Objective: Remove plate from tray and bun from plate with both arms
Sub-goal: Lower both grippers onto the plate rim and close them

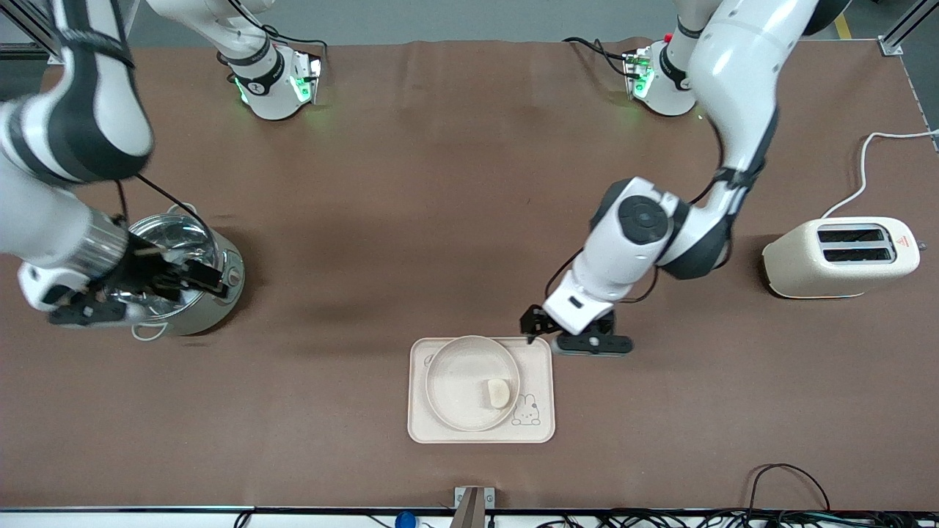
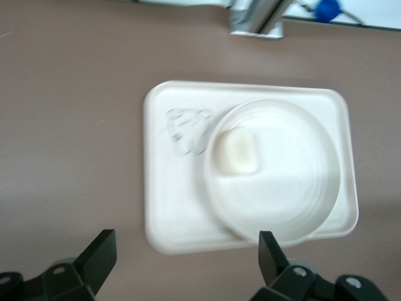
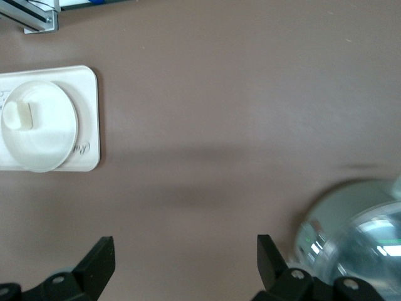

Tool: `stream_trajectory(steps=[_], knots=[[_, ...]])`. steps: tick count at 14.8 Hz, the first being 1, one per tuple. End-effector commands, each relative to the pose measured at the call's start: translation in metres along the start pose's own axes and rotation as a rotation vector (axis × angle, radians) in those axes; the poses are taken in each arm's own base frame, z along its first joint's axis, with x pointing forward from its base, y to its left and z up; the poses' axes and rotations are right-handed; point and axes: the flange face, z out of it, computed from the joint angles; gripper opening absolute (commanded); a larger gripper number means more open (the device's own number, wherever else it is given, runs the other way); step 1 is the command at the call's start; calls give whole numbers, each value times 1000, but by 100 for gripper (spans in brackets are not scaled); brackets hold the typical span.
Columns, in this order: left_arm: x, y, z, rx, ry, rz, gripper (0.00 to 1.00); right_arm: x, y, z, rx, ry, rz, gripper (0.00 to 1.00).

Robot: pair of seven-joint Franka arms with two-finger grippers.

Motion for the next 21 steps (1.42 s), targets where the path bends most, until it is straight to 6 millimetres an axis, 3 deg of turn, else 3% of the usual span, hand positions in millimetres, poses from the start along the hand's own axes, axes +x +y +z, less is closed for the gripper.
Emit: stream_trajectory(steps=[1,5,7,10,11,15,18,21], knots=[[-4,-3,47,-39,111,45,100,17,-37,58,49,31,32,100],[-28,21,92,-23,187,132,100,30,-78,161,153,26,149,100],[-37,37,109,19,213,201,99,35,-95,189,185,35,237,100],[-45,43,125,89,243,292,99,43,-150,229,200,46,301,100],[-44,36,129,109,247,312,99,44,-165,244,204,55,321,100],[-25,37,124,106,291,364,99,44,-206,276,232,95,386,99],[-24,38,126,104,295,364,99,41,-210,301,232,122,380,94],[-21,38,119,108,298,367,99,38,-222,321,233,130,358,79]])
